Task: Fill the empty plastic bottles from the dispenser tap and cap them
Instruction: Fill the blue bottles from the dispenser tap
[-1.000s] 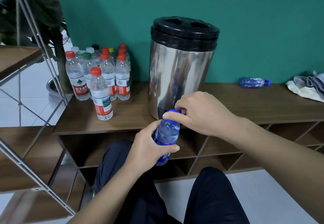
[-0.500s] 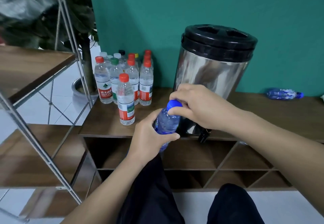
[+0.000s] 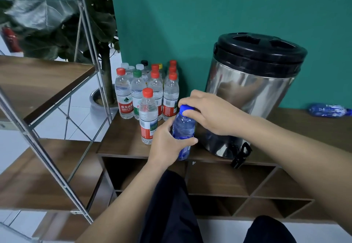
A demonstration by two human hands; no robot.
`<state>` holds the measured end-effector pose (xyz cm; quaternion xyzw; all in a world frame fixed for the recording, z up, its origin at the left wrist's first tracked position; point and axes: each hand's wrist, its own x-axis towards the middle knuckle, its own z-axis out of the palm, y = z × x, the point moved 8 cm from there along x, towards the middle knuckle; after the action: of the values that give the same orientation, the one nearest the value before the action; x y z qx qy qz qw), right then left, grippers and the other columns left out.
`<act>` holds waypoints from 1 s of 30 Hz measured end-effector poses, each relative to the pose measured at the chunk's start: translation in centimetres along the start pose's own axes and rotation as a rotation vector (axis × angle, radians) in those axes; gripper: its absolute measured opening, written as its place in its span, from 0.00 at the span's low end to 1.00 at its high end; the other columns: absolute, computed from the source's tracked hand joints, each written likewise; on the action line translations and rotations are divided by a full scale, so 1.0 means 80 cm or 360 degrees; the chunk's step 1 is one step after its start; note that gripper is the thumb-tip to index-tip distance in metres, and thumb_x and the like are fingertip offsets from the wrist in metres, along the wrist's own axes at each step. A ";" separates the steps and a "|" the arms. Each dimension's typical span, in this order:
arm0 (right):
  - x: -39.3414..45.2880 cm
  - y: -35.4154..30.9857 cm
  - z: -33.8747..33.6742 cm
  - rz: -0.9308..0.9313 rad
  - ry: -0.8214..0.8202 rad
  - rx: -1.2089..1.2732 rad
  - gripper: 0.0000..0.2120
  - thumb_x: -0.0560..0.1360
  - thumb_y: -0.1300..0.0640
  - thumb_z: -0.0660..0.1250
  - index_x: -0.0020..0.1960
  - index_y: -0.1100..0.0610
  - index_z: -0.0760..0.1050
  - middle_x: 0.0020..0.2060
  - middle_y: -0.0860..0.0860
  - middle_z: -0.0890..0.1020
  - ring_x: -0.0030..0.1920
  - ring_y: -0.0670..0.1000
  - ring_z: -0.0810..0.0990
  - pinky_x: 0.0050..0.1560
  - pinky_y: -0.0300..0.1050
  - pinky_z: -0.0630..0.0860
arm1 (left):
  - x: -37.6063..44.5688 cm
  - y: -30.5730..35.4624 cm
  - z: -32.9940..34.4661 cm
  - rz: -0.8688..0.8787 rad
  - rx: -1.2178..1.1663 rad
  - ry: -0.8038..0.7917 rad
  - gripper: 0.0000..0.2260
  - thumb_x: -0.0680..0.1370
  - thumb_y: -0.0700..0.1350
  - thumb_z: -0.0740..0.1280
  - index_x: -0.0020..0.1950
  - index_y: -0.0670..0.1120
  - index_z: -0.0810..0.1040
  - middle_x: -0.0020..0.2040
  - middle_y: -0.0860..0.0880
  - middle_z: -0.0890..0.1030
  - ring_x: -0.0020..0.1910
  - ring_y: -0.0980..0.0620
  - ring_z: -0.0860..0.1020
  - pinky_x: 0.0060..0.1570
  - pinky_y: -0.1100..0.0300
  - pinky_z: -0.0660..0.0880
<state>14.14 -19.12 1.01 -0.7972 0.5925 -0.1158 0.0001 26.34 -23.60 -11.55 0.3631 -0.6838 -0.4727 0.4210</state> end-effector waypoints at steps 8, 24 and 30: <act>0.037 0.002 0.018 0.0309 0.0189 -0.0070 0.17 0.88 0.43 0.62 0.58 0.56 0.80 0.49 0.51 0.75 0.47 0.58 0.79 0.52 0.57 0.77 | 0.013 -0.019 -0.009 0.0012 -0.0006 0.0237 0.35 0.69 0.50 0.89 0.74 0.57 0.80 0.63 0.63 0.86 0.63 0.62 0.84 0.66 0.55 0.83; -0.007 0.020 0.135 0.0894 0.0416 0.0870 0.20 0.82 0.35 0.69 0.62 0.50 0.73 0.56 0.46 0.85 0.55 0.51 0.83 0.56 0.54 0.80 | -0.029 -0.048 -0.095 0.0023 0.0253 0.0477 0.15 0.77 0.44 0.84 0.58 0.54 0.82 0.55 0.58 0.86 0.55 0.60 0.85 0.62 0.53 0.83; 0.030 0.013 0.148 0.0855 0.0477 0.0962 0.20 0.83 0.37 0.69 0.65 0.50 0.75 0.59 0.47 0.86 0.57 0.51 0.84 0.58 0.51 0.80 | -0.006 -0.060 -0.132 0.0057 0.0252 0.0560 0.25 0.76 0.46 0.85 0.68 0.55 0.78 0.63 0.60 0.78 0.60 0.63 0.80 0.58 0.67 0.78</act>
<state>16.00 -23.35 -10.22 -0.5532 0.7119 -0.3945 0.1776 36.66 -28.15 -14.14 0.4600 -0.6410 -0.3389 0.5125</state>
